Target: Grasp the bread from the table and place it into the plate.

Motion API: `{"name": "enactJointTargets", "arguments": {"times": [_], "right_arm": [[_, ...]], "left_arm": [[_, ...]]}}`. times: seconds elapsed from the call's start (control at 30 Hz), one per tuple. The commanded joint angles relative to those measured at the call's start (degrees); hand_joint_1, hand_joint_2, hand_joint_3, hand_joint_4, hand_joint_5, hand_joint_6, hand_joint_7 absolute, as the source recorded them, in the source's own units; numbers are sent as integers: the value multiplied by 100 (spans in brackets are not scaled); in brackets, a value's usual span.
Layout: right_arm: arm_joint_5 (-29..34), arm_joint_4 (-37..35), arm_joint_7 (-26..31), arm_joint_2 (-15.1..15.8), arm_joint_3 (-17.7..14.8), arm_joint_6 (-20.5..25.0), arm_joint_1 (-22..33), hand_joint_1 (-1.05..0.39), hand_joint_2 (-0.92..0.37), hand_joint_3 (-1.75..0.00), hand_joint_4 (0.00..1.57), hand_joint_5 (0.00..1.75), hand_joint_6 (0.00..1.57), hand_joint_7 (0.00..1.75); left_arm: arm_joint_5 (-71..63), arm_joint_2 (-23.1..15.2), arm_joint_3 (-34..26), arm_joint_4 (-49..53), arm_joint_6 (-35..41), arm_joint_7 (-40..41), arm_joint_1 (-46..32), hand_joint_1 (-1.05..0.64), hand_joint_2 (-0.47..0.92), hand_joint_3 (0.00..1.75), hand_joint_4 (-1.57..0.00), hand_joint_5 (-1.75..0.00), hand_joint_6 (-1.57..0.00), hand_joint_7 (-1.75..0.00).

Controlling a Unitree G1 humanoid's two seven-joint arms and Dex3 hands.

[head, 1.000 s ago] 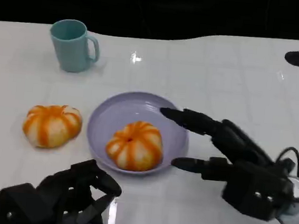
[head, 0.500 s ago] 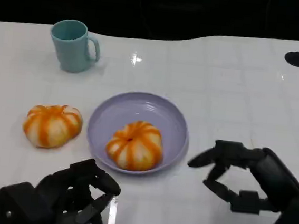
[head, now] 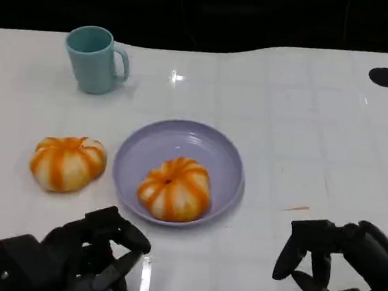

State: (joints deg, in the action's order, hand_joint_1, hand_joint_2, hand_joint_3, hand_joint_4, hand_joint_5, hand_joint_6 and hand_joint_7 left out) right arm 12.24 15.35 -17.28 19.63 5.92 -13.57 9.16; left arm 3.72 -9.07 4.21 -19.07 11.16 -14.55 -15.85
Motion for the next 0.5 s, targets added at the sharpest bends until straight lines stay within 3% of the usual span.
{"name": "enactJointTargets", "arguments": {"times": [0.03, 0.5], "right_arm": [[113, 23, 137, 14, -62, 52, 69, 3, -44, -111, 86, 175, 85, 117], [626, -688, 783, -86, 69, -670, -10, 1, -35, -116, 91, 175, 87, 122]], "left_arm": [[87, -113, -87, -50, -15, -80, -17, -42, 92, 47, -63, -175, -58, -133], [82, -157, -130, 36, -157, -105, -42, -38, 92, 46, -63, -175, -58, -133]]}}
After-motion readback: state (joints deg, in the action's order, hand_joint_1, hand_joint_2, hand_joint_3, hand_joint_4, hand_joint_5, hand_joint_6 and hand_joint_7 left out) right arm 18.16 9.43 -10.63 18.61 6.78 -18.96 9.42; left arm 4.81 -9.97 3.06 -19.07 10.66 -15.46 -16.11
